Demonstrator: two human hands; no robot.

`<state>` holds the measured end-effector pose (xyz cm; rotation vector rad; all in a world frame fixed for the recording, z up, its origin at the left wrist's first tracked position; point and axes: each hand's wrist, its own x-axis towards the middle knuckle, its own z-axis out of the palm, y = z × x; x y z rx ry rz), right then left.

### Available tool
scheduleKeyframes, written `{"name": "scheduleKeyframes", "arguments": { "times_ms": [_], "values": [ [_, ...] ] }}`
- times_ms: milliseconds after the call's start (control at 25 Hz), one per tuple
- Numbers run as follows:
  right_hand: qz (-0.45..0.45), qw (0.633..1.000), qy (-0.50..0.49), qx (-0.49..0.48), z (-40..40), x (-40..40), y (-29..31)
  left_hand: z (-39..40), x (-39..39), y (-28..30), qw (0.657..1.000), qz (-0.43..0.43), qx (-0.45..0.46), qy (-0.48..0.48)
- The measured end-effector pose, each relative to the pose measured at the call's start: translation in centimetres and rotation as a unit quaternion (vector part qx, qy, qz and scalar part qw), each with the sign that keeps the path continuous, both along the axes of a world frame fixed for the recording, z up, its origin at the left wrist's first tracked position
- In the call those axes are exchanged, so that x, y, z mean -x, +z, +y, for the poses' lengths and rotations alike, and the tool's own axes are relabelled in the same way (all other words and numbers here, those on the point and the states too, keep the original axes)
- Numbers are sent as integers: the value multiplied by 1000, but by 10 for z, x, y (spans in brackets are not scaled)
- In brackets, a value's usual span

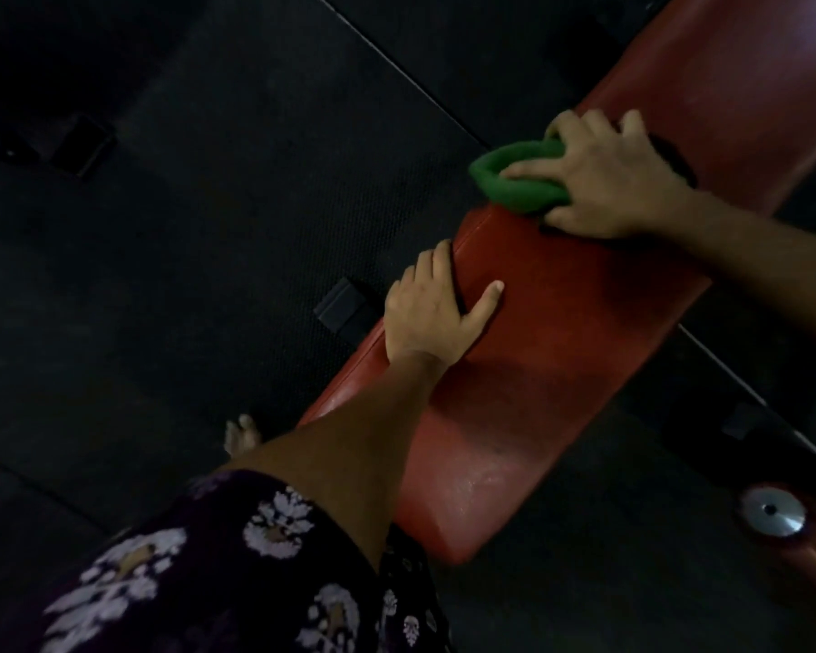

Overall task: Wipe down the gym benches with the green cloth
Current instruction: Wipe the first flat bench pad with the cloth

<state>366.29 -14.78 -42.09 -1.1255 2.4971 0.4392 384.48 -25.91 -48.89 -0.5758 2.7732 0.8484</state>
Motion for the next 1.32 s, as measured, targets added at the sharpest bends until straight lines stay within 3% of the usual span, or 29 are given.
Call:
{"name": "scheduleKeyframes", "arguments": {
  "times_ms": [160, 480, 960, 1320],
  "values": [
    [43, 981, -188, 8, 23, 28, -6, 6, 0, 4, 1000, -16, -24, -8],
    [38, 946, -322, 26, 12, 18, -14, -2, 6, 8, 992, -65, -73, -81],
    [8, 917, -394, 58, -7, 17, -14, -31, 14, 1, 970, -120, -112, -178],
    [-12, 912, -405, 67, -2, 17, -18, -34, 23, 14, 946, -227, -99, -208]
  ]
}}
